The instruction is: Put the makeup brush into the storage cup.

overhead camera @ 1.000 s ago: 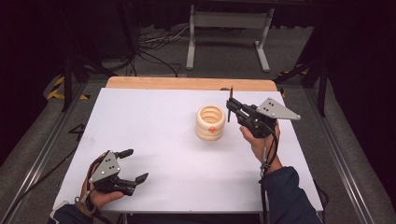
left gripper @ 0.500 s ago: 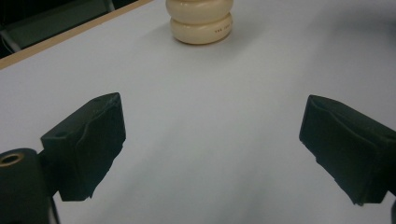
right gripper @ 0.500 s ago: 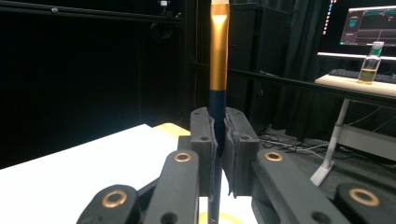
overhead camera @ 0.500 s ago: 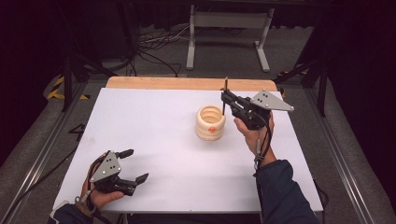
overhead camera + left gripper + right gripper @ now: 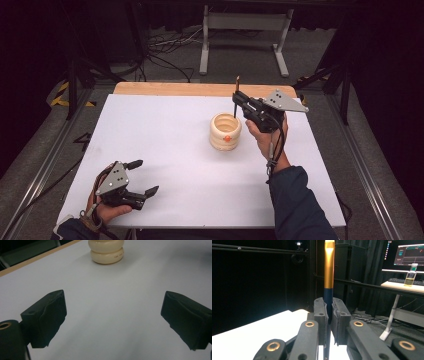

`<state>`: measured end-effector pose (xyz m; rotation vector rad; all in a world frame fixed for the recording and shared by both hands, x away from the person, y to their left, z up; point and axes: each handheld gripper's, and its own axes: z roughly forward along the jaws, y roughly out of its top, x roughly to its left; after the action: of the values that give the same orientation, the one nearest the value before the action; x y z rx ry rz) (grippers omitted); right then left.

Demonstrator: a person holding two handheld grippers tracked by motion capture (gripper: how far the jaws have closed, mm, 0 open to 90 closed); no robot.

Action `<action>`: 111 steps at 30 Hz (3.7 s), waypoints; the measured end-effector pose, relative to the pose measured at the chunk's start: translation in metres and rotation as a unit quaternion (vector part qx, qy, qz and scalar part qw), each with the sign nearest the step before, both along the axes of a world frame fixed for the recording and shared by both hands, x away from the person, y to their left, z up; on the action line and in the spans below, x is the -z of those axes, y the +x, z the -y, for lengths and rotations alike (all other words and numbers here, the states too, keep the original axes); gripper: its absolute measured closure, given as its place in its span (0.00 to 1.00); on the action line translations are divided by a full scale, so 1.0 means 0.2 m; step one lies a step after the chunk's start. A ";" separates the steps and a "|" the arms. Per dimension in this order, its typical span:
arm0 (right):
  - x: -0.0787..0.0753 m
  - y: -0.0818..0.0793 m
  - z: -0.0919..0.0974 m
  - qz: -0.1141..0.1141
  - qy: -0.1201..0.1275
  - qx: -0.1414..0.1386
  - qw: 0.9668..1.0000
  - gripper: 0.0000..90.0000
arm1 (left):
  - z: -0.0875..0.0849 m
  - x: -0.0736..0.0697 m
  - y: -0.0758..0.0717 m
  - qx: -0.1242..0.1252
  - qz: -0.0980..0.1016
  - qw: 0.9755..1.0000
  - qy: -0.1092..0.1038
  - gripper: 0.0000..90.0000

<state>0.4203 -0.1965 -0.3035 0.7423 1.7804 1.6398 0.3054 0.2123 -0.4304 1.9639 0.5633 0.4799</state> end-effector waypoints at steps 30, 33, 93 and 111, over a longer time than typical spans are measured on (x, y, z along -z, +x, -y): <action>0.15 0.14 -0.08 -0.035 -0.001 0.007 0.999 0.93 | 0.01 0.00 0.00 0.007 0.002 1.000 0.003 0.07; 0.19 0.15 -0.09 -0.043 -0.007 0.008 0.999 0.93 | 0.01 0.00 0.00 0.008 -0.001 1.000 0.004 0.07; 0.45 0.12 -0.05 -0.082 -0.027 0.013 0.996 0.93 | 0.03 0.01 0.00 0.013 -0.001 1.000 0.021 0.08; 0.43 0.11 -0.04 -0.075 -0.027 0.019 0.997 0.80 | 0.03 0.01 0.00 0.014 -0.001 1.000 0.022 0.07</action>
<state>0.4414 -0.1884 -0.3896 0.8905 1.8953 1.5390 0.3056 0.2059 -0.4323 2.0117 0.5303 0.4755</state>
